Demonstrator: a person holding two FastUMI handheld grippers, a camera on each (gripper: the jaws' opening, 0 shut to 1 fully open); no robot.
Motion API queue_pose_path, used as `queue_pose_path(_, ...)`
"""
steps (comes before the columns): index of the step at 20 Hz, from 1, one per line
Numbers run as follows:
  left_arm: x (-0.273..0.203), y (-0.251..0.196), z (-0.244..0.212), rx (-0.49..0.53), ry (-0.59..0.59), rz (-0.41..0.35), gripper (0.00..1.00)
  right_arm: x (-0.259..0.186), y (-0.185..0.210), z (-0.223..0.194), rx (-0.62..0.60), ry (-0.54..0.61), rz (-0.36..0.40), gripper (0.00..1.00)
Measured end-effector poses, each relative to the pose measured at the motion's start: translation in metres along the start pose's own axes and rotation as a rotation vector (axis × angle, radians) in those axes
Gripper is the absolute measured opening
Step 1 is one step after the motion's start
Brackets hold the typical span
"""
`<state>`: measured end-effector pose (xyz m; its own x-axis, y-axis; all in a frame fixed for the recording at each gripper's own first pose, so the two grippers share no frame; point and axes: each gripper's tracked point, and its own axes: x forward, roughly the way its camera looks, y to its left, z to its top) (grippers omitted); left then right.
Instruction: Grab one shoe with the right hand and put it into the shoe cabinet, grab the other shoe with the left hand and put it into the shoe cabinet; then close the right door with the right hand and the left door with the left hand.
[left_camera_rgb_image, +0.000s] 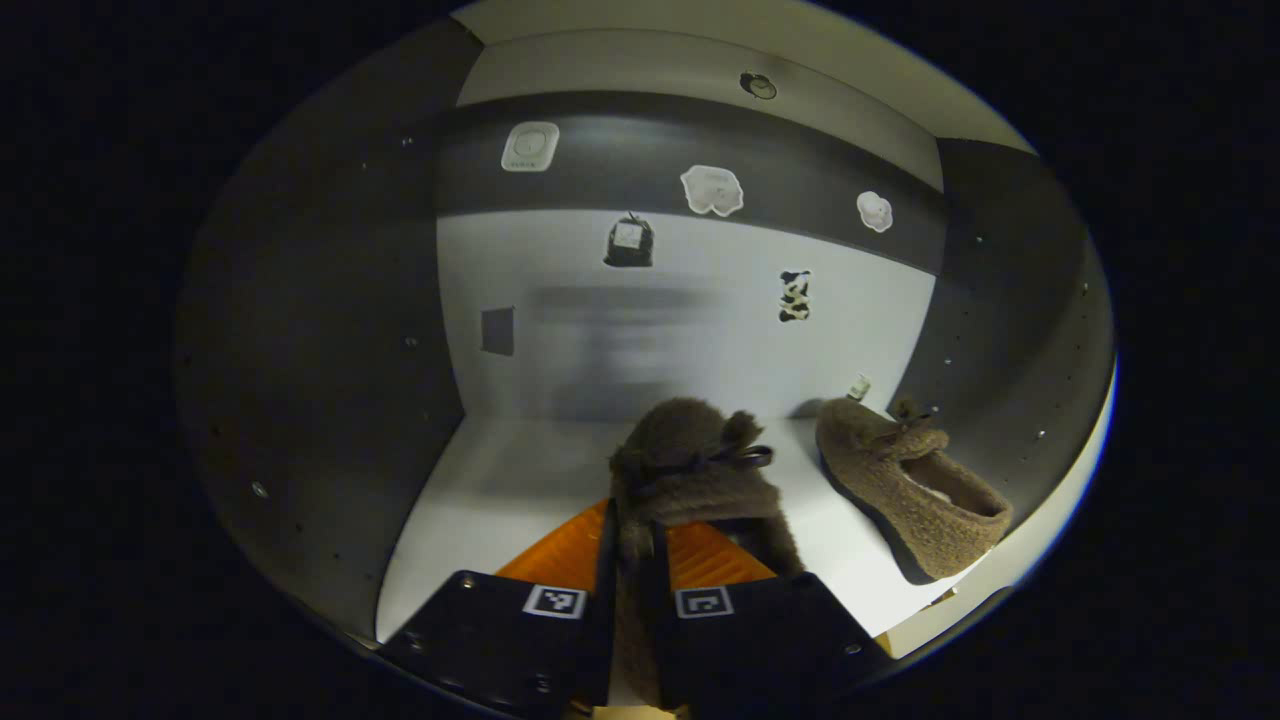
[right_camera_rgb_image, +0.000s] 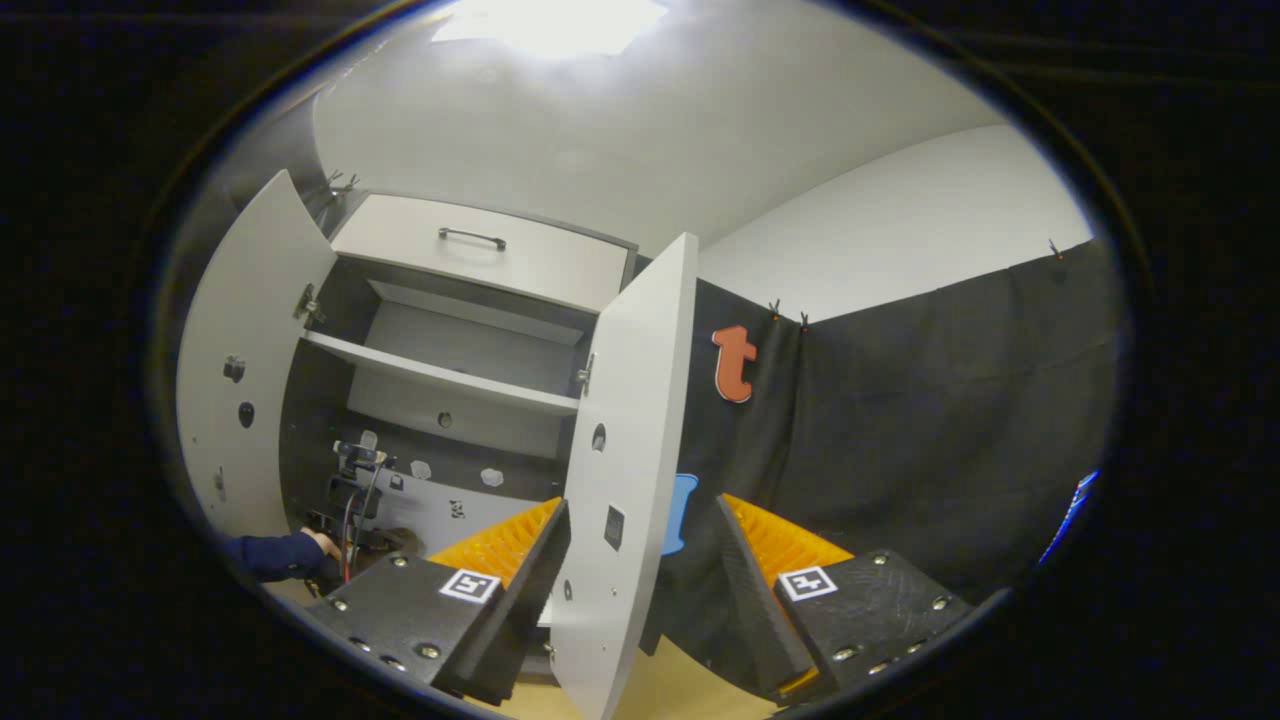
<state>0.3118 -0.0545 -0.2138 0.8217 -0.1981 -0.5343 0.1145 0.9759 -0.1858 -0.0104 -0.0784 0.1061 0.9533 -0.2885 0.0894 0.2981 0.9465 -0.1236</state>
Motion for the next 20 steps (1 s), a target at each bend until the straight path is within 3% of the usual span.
queue_pose_path(2, -0.005, 0.003, -0.001, -0.018, 0.003, 0.012, 0.27, -0.003, -0.004, -0.001, 0.009, 0.008, -0.006, 0.87)
queue_pose_path(7, -0.040, 0.003, 0.016, 0.009, -0.068, 0.015, 0.32, -0.013, -0.022, -0.008, 0.006, 0.015, -0.033, 0.87)
queue_pose_path(10, -0.069, -0.003, 0.022, -0.002, -0.097, 0.005, 0.41, -0.016, -0.028, -0.015, 0.014, 0.027, -0.024, 0.87)
queue_pose_path(11, -0.082, -0.004, 0.025, 0.005, -0.111, 0.007, 0.45, -0.015, -0.032, -0.017, 0.015, 0.031, -0.019, 0.87)
queue_pose_path(14, -0.124, -0.012, 0.039, 0.029, -0.180, 0.009, 0.82, -0.011, -0.041, -0.023, 0.022, 0.037, 0.009, 0.86)
queue_pose_path(16, -0.158, -0.018, 0.047, 0.040, -0.228, 0.010, 0.94, -0.006, -0.051, -0.031, 0.039, 0.053, 0.027, 0.87)
queue_pose_path(20, -0.224, -0.027, 0.060, 0.049, -0.328, 0.031, 0.97, 0.010, -0.066, -0.055, 0.083, 0.095, 0.053, 0.87)
